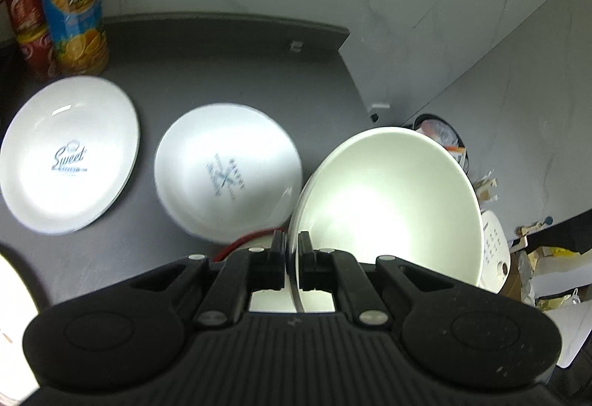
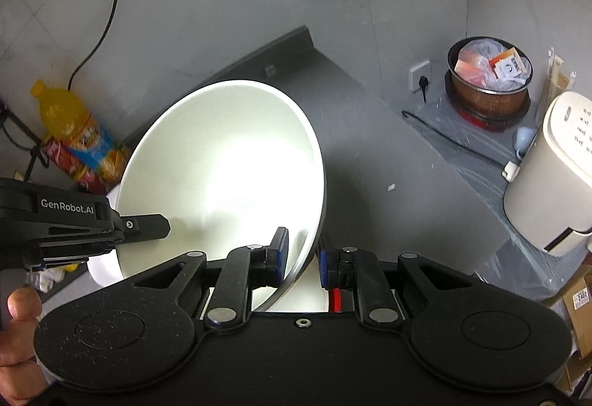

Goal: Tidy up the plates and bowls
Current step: 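Lift the cream bowl with the right tool and carry it to the stacked bowls, then lower the cream bowl onto the stack and open the right tool, then withdraw the right tool while the left tool moves toward the flower-pattern plate, then move both tools to the 'Sweet' plate rim and close on it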

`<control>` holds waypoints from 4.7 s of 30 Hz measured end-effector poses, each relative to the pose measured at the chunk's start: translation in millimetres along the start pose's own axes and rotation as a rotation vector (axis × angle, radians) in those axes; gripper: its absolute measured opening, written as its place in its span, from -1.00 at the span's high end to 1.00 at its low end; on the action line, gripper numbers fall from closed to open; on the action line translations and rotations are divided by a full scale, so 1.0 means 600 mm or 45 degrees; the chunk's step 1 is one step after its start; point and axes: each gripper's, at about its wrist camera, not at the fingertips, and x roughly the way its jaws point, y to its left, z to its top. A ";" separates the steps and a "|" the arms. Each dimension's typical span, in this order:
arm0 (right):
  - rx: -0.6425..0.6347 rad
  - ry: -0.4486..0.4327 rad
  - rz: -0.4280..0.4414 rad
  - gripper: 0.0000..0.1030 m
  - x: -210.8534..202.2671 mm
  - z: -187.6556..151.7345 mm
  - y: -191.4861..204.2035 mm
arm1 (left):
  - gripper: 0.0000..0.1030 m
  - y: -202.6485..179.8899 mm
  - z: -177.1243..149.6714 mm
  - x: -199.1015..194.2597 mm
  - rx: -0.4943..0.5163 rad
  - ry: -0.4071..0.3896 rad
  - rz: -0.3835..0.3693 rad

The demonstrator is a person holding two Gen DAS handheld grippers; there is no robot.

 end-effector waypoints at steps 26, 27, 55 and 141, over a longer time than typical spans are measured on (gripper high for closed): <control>-0.113 0.204 -0.046 0.63 0.043 -0.055 0.026 | 0.91 0.064 -0.055 0.040 -0.073 0.148 0.075; -0.125 0.206 -0.048 0.62 0.044 -0.055 0.028 | 0.91 0.065 -0.055 0.042 -0.075 0.151 0.082; -0.161 0.141 -0.056 0.32 -0.004 -0.053 0.035 | 0.72 0.073 -0.055 0.014 -0.076 0.159 0.081; -0.820 0.223 0.367 -0.63 0.167 0.010 0.387 | -0.61 0.413 -0.030 -0.146 -0.602 -0.218 0.424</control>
